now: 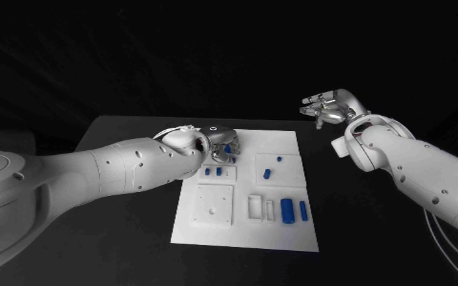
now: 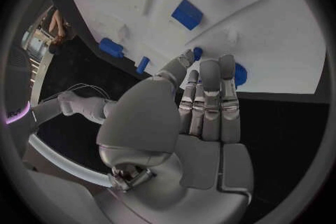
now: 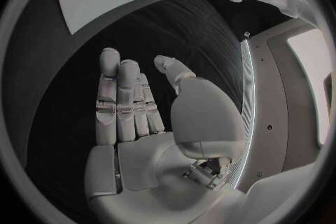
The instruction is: Assemble the parts on the task board
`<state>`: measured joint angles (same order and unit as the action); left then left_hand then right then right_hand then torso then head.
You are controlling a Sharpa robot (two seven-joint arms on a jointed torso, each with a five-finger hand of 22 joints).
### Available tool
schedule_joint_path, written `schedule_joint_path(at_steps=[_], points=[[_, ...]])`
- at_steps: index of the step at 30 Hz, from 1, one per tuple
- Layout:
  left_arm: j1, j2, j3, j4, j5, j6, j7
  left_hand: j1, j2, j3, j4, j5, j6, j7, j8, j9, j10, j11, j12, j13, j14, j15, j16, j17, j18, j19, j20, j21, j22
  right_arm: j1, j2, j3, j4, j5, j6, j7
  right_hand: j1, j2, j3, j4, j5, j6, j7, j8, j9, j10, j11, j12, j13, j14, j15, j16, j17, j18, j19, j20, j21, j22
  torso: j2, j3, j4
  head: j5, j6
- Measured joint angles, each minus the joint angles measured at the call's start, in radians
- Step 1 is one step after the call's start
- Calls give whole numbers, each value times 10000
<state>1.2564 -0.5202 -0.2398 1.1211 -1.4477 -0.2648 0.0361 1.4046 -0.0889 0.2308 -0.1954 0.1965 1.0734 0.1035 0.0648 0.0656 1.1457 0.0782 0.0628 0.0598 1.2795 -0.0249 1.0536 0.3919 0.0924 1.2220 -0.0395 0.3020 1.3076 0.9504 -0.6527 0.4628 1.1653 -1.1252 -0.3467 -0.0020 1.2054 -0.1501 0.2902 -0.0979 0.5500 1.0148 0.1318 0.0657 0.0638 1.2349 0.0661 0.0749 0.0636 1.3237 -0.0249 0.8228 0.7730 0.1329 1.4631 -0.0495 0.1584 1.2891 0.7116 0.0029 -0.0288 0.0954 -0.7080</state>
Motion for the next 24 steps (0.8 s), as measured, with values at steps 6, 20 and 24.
schedule_joint_path(at_steps=[6, 20, 24], points=[[-74, 45, 0, -77, -112, 12, -13, -54, 54, 399, -87, 0, 180, 0, 0, 0, 301, -15, 0, -9, 0, 0, 106, 1, -18, -92, -16, 414, -1, 0, 5, 0, 3, 9, 6, 8, -39, -39, 0, 0, 0, -1, -1, 0, 0, -1, -1, 1, 0, 0, 0, 0, -28, 4, 1, 0, -40, 0, 0, -5, 3, -20, 8], [-135, 155, 0, -228, -198, 56, -48, -100, 101, 581, -48, 0, 387, 45, 0, 1, 485, -82, 0, -8, -2, -1, 191, 2, 84, -284, -34, 849, -3, 1, 9, 0, 20, 23, 24, 18, -78, 1, -1, 0, 0, -1, -3, 0, 0, -38, 34, 4, 1, 0, -1, 41, -77, 32, 36, 35, -87, 0, 12, -5, 3, -30, -26], [-148, 187, 0, -295, -207, 101, -79, -101, 101, 609, -21, 0, 387, 44, 0, 1, 485, -82, 0, -7, -2, -1, 232, 2, 85, -284, -34, 919, -3, 1, 13, 0, 20, 26, 27, 20, -78, 1, 0, 0, 0, 0, -3, 0, 0, -38, 34, 5, 1, 0, -1, 41, -77, 31, 36, 35, -86, 1, 12, 1, 5, -45, -49]])
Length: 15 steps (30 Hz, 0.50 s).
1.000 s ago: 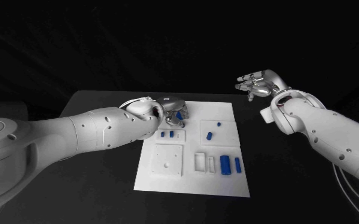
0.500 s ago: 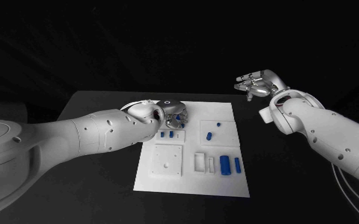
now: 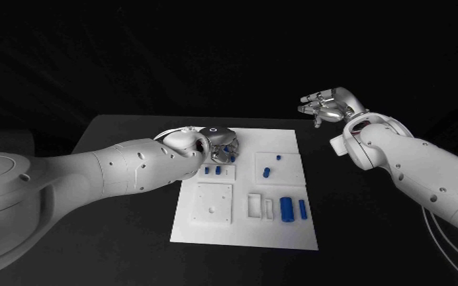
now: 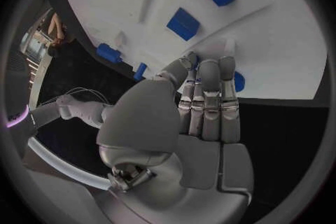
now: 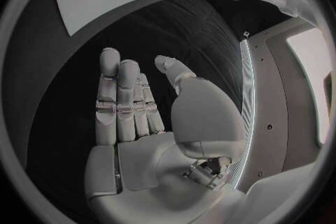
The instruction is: Assemble the parts on the task board
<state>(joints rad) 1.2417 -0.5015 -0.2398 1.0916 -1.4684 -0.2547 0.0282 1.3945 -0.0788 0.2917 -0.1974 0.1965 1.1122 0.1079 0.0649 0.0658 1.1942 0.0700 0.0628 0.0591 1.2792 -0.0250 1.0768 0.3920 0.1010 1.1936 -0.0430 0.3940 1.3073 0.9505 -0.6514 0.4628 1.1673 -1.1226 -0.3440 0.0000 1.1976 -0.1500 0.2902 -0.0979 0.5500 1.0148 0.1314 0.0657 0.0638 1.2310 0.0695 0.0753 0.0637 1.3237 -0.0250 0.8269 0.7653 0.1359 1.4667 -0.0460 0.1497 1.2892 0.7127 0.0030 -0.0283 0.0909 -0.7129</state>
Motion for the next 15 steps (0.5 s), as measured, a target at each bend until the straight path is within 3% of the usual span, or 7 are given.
schedule_joint_path(at_steps=[15], points=[[-44, 106, 26, -152, -213, 114, -119, -52, 136, 2, 164, 0, 116, -9, 0, 1, -45, 37, 0, 1, -1, 1, 68, 1, 0, -35, 36, 46, 7, 0, 2, 0, 6, 14, 5, 9, 0, 0, 0, 0, 39, 1, -2, 0, 0, -1, -1, 1, 1, 0, 0, -1, -37, -27, 0, 0, -37, 13, -8, 3, 0, -24, -50]])
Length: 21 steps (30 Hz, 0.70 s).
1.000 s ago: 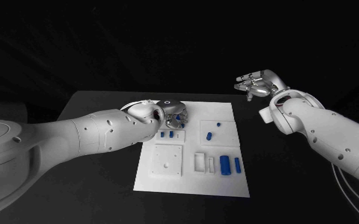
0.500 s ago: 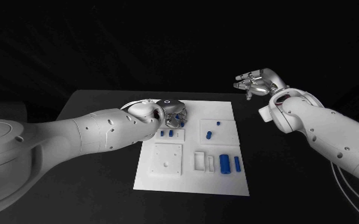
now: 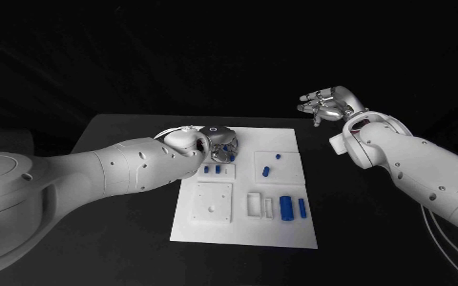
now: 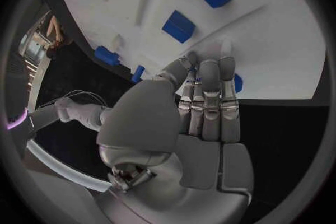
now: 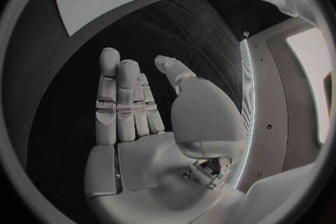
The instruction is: Assemble the parts on the task board
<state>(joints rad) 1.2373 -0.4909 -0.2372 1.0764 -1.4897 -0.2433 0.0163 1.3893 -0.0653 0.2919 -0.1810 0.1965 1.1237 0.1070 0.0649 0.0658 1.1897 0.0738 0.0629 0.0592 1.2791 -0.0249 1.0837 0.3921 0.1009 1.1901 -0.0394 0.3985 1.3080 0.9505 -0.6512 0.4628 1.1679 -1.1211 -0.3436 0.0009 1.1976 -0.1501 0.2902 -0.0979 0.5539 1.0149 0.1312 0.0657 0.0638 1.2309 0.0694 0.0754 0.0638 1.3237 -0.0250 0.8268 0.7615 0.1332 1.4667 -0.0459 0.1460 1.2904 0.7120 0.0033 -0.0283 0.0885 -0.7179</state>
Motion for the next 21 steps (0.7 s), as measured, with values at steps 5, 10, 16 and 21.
schedule_joint_path(at_steps=[5, 10, 16, 21], points=[[-5, 9, 3, -3, -7, 6, -1, 0, 0, -35, 35, -50, -6, -6, 0, -8, 41, -41, 0, -3, 0, 0, 38, 0, -1, 0, 0, 0, -1, 0, 12, 0, -2, 4, 2, 4, 0, 0, 0, 0, 0, 1, -2, 0, 0, 0, 0, 0, 0, 0, 0, 0, 0, -22, 0, 0, 0, 0, -5, 1, 4, -1, -17], [-8, 12, 4, -1, -1, 9, -1, -86, -86, -89, 89, -116, -519, -97, 0, -27, -82, 24, 0, 1, 23, 24, 38, -18, -5, 3, 3, -79, -2, 0, 17, 0, -7, 6, 5, 9, 0, 0, -29, 29, 0, 13, -13, 0, 0, 0, -1, 1, 1, 0, 0, 56, -66, -30, 1, 0, -69, 17, -6, 1, 3, 3, -19], [-8, 14, 7, 1, 11, 31, -7, -121, -121, -183, 183, -155, -483, -53, 0, -27, -125, 48, 6, 6, 36, 37, 38, -43, -2, 94, 52, -233, -3, 0, 17, 0, -10, 9, 8, 15, 0, 0, -29, 29, 0, 13, -14, 0, 0, -1, -1, 0, 1, -35, 35, 57, -69, -39, 1, 0, -70, 17, -9, 1, 3, 5, -12], [-8, 16, 12, 0, 18, 52, -15, -121, -121, -148, 217, -155, -302, -19, 0, -27, -89, 13, 6, 3, 36, 37, 38, -44, -4, 111, 36, -277, -3, 0, 16, 0, -11, 9, 11, 19, 0, 0, -29, 29, 0, 14, -15, 0, 0, -2, -2, 0, 1, -36, 36, 57, -82, -49, 1, 0, -70, 25, -10, 0, 4, -2, -12]])
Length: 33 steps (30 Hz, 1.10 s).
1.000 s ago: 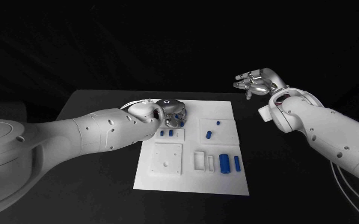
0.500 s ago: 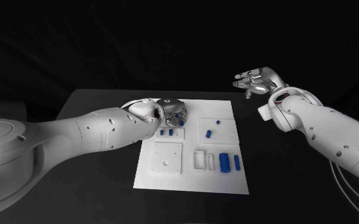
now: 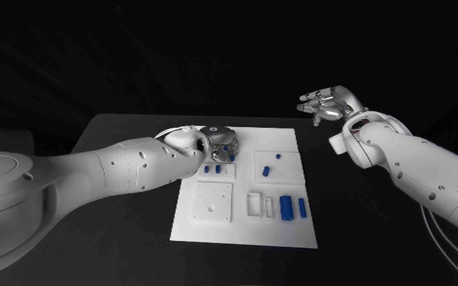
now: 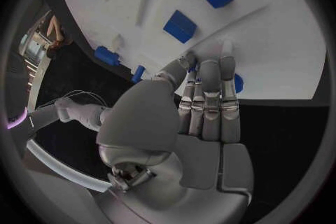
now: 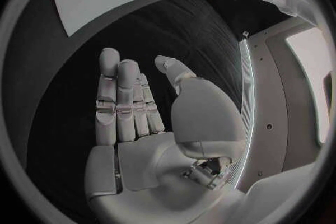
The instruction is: Assemble the parts on the task board
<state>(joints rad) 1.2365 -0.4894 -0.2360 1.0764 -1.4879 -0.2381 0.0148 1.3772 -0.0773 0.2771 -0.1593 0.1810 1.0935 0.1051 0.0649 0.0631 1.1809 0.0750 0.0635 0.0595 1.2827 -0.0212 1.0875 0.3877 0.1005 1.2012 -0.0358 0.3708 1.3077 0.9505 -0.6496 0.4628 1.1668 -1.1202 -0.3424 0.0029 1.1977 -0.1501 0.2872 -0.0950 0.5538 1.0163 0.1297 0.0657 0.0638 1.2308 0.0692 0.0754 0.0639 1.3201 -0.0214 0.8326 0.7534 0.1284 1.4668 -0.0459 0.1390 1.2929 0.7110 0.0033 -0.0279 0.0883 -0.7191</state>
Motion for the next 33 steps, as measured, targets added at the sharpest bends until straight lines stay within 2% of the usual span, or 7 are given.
schedule_joint_path(at_steps=[4, 6, 14, 20, 25, 33], points=[[0, 1, 3, 0, 2, 15, -4, 0, 0, -25, 26, 0, 33, -34, 0, 0, 0, 0, 0, 0, 0, 0, 46, 0, -5, 35, -35, -29, -1, 0, 0, 0, 0, 0, 3, 3, 0, 0, 0, 0, 0, 0, 0, 0, 0, 0, 0, 0, 0, 0, 0, 0, -2, -35, 0, 0, 0, 5, 0, 0, -1, -9, -6], [1, 1, 4, 0, 2, 18, -7, 0, 0, 1, 53, 0, 137, -28, 0, 0, 66, -66, 0, -4, 0, 0, 46, 0, -5, 35, -35, -52, -1, 0, 0, 0, -1, 1, 4, 4, 0, 0, 0, 0, 0, 0, 0, 0, 0, 0, 0, 0, 0, 0, 0, 0, -2, 8, 0, 0, 0, 5, 0, -2, -1, -9, -7], [1, 1, 5, -2, 15, 21, -13, 158, 263, -22, 144, 0, 634, -64, 0, 0, 544, -218, -9, -24, 92, -91, 163, 24, -73, 89, -89, -52, -2, 0, 0, 0, -6, 2, 11, 8, 0, 0, 0, 0, 0, 1, -1, 0, 0, -1, -1, 0, 1, 0, 0, -1, -2, 44, 0, 0, 0, 4, 0, -3, -1, -19, -13], [-7, 3, -5, -4, 61, 7, 0, 189, 398, -88, 210, 0, 815, -74, -1, 1, 750, -217, -8, -11, 161, -160, 232, 35, -75, 125, -126, 44, -2, 0, 17, 0, -19, 4, 16, 9, 0, 0, 41, 40, 0, 25, 20, 0, 0, -14, -15, 0, 1, 0, 0, -2, -32, 48, 1, 1, -60, 28, 1, -5, 0, -14, -7], [-14, -4, -7, -16, 234, -29, 3, 239, 524, -160, 281, -1, 883, -112, -22, 2, 786, -252, -8, -11, 199, -127, 232, 35, -78, 160, -160, 45, -2, 0, 38, 0, -38, 5, 22, 10, 0, 0, 41, 40, 0, 34, 27, 0, 0, -14, -15, 0, 1, 0, 0, -3, -33, 53, 16, 16, -60, 28, 1, -5, 0, -6, -1], [-27, -99, -12, -34, 714, -110, 4, 241, 525, -188, 254, -1, 908, -87, -41, 11, 822, -288, -8, -1, 286, -144, 232, 46, -75, 161, -162, 86, 9, 0, 43, 0, -52, 6, 29, 12, 0, 0, 70, 11, 39, 45, 15, 0, 0, -15, -15, 0, 1, 0, -1, 30, -49, 60, 17, 17, -60, 50, 1, -5, -1, -23, 27]])
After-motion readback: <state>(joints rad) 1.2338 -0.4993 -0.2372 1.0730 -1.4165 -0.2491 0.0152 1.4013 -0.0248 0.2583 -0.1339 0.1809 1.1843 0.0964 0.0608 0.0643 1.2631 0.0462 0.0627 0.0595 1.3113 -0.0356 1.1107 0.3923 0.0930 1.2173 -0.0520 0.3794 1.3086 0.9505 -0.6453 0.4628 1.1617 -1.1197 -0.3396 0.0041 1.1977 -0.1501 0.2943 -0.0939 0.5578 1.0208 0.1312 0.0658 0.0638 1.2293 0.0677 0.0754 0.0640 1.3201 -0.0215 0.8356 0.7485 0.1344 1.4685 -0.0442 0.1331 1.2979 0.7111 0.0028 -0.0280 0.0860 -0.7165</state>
